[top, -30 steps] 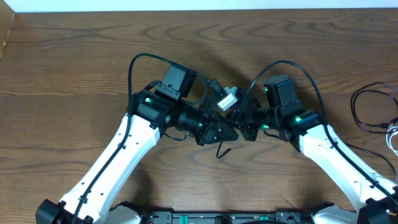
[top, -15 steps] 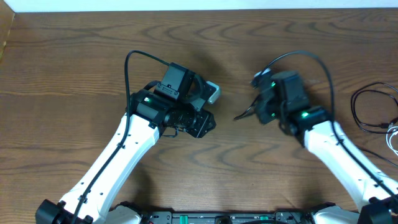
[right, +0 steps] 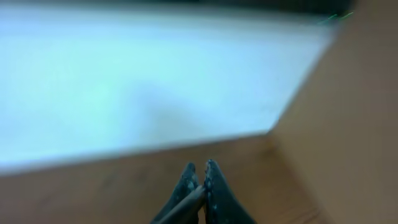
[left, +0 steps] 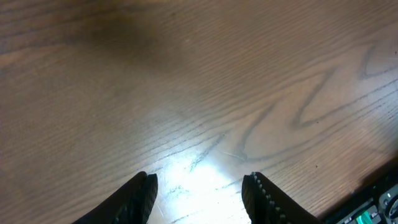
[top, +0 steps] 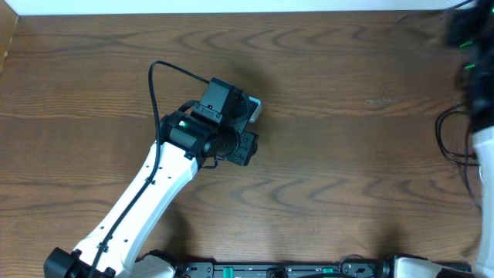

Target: Untangle cables

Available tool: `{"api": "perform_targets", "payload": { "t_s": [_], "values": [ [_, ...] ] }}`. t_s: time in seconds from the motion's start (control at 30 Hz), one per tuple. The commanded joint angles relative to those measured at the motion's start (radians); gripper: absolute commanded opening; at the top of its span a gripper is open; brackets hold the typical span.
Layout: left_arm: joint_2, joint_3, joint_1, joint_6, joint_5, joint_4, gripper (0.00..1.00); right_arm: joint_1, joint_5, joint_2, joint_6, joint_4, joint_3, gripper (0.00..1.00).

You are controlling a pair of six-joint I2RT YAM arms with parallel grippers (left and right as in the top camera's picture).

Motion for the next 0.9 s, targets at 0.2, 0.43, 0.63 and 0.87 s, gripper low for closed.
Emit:
{"api": "perform_targets", "payload": {
  "t_s": [0.2, 0.43, 0.63, 0.87],
  "values": [
    [0.000, 0.020, 0.004, -0.039, -0.003, -0.005, 0.50, -0.193, 0.024, -0.006, -0.017, 0.060, 0.100, 0.01],
    [0.000, 0.020, 0.004, -0.061, -0.003, -0.005, 0.50, -0.293, 0.243, 0.044, 0.069, -0.020, 0.099, 0.01],
    [0.000, 0.020, 0.004, -0.063, -0.003, -0.004, 0.50, -0.344, 0.289, 0.100, 0.219, -0.253, 0.087, 0.01],
    [0.000, 0.020, 0.004, -0.070, -0.003, -0.009, 0.50, -0.385, 0.288, 0.235, 0.350, -0.473, 0.071, 0.01]
  ]
}}
